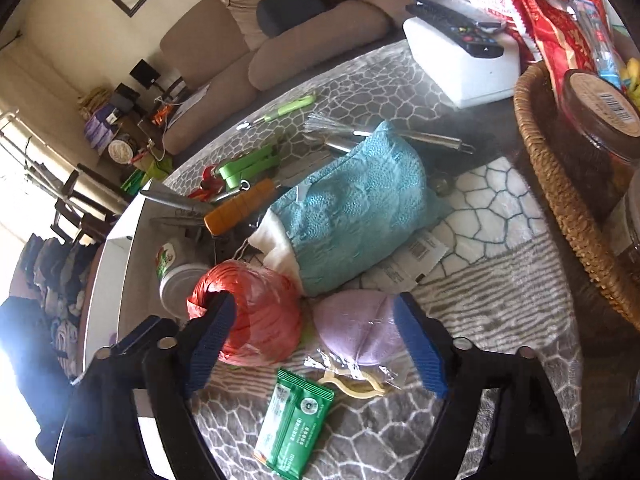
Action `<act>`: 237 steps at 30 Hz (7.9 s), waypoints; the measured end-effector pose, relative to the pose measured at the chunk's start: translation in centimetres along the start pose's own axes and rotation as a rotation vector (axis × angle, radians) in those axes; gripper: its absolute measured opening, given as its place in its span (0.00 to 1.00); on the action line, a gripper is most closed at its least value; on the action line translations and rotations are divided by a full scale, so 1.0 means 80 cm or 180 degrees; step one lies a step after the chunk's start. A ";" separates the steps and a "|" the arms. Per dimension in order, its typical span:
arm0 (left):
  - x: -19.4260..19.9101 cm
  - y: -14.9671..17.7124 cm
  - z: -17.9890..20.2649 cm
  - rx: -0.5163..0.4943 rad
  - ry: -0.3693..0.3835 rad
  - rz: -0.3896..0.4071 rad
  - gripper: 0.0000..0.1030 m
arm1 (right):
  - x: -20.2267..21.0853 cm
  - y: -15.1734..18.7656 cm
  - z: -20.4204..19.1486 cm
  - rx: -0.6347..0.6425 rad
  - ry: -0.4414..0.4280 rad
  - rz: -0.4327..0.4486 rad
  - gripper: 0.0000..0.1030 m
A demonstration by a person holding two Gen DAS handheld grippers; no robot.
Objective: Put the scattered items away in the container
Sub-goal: 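Lower the right gripper onto the red twine ball and close it, then lift the red twine ball with the right gripper toward the white box, then lower the twine ball into the white box and open the right gripper, then move the left gripper over the green snack bar packet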
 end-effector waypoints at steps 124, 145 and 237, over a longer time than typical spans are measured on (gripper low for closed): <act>0.236 -0.049 -0.127 -0.0098 -0.0184 0.0860 0.92 | 0.069 0.107 -0.218 0.1889 -0.0364 0.0376 0.83; 0.232 0.059 -0.403 0.0177 -0.1019 0.0296 0.92 | -0.136 0.183 -0.524 0.0343 -0.1492 -0.1523 0.82; 0.251 0.072 -0.012 -0.0229 -0.0479 0.0385 1.00 | 0.183 0.136 -0.114 0.1437 0.0374 0.0235 0.83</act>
Point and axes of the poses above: each gripper's, at about its wrist camera, not at the fingertips, and x roughly against the way its jaws point, z to its right, y to its underside, the point moved 10 cm from there along -x, roughly the way its jaws point, and after that the axes turned 6 degrees about -x, right-handed, at the moved point
